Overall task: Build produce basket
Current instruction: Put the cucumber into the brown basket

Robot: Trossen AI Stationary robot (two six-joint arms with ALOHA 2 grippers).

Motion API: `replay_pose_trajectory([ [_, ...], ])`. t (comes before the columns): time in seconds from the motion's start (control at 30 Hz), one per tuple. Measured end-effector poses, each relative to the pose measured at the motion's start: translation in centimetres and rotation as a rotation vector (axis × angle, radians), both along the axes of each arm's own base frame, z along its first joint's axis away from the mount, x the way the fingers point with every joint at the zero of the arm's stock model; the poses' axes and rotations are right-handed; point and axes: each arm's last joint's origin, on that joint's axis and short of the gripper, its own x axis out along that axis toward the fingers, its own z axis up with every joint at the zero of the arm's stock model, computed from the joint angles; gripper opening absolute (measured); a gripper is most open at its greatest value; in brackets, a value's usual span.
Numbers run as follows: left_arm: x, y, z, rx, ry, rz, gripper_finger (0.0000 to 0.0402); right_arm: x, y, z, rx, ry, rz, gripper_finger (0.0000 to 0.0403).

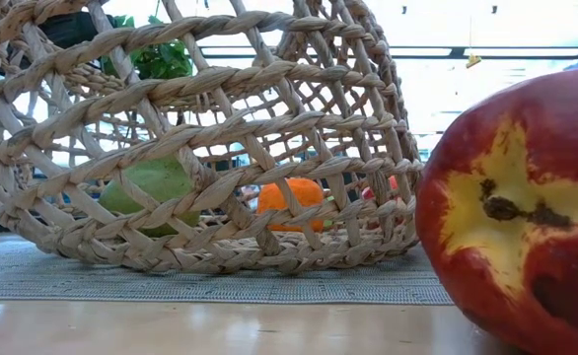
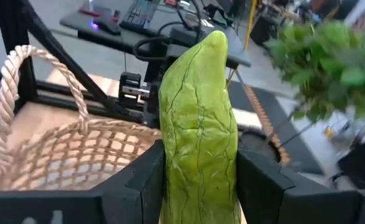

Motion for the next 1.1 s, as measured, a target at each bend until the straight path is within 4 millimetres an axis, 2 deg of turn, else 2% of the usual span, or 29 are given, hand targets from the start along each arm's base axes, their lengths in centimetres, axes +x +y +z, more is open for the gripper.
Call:
replay_pose_trajectory([
  [0.17,0.0,0.0,0.0,0.000,0.000,0.000,0.0035,1.7,1.2,-0.9,-0.244,0.057,0.096,0.0172],
  [0.37,0.0,0.0,0.0,0.000,0.001,0.000,0.0032,2.3,1.5,-1.7,-0.689,0.144,0.220,0.0172],
  [0.47,0.0,0.0,0.0,0.000,0.001,0.000,0.0028,2.2,1.7,-2.0,-0.839,0.188,0.225,0.0172],
  [0.87,0.0,0.0,0.0,0.000,0.000,0.000,0.0034,2.0,3.6,-1.4,-1.086,0.140,0.315,0.0172],
  [1.1,0.0,0.0,0.0,0.000,0.000,0.000,0.0029,2.0,3.8,-1.3,-1.085,0.121,0.335,0.0172],
])
